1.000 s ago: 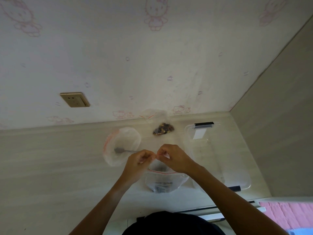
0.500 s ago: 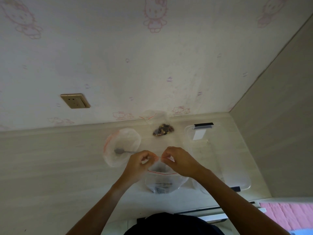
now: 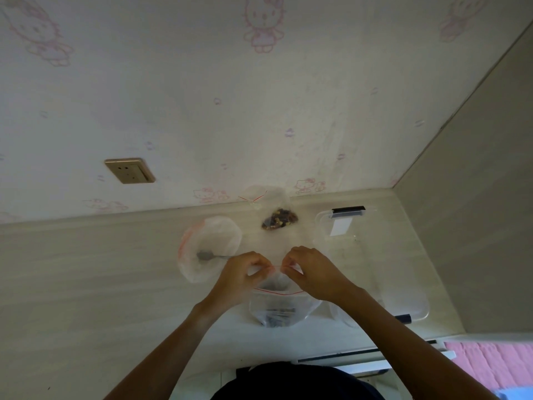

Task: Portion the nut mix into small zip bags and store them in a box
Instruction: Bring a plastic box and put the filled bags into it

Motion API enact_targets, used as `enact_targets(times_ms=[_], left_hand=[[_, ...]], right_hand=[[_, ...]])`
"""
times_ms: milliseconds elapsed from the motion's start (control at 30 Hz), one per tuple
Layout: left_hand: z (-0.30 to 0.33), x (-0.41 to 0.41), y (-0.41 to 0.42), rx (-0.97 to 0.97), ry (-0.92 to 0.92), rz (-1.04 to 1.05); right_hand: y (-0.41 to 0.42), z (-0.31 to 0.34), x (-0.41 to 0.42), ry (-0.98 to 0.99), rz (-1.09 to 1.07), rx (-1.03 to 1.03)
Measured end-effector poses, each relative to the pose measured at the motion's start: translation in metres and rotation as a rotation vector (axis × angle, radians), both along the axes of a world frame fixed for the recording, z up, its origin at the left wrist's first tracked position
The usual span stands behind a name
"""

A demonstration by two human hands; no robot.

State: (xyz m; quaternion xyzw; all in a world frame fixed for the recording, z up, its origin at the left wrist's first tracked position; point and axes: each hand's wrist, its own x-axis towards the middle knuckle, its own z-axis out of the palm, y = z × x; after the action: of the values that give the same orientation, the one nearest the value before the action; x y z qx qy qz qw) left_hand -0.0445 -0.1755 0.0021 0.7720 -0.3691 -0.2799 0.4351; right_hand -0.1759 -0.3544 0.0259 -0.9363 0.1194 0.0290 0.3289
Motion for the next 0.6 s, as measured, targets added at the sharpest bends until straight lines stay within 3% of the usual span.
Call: enact_targets(times_ms=[367, 467, 600], left_hand=[[-0.001, 0.009, 0.014, 0.001, 0.032, -0.001], [0.002, 0.009, 0.017, 0.001, 0.104, 0.034], [0.000, 0.024, 0.032, -0.021, 0.206, 0.234]], right_hand=[[-0.025, 0.000, -0.025, -0.021, -0.007, -0.053], [-0.027, 0.007, -0.029, -0.020, -0.062, 0.058], [-0.040, 0.021, -0.037, -0.095, -0.177, 0.178]])
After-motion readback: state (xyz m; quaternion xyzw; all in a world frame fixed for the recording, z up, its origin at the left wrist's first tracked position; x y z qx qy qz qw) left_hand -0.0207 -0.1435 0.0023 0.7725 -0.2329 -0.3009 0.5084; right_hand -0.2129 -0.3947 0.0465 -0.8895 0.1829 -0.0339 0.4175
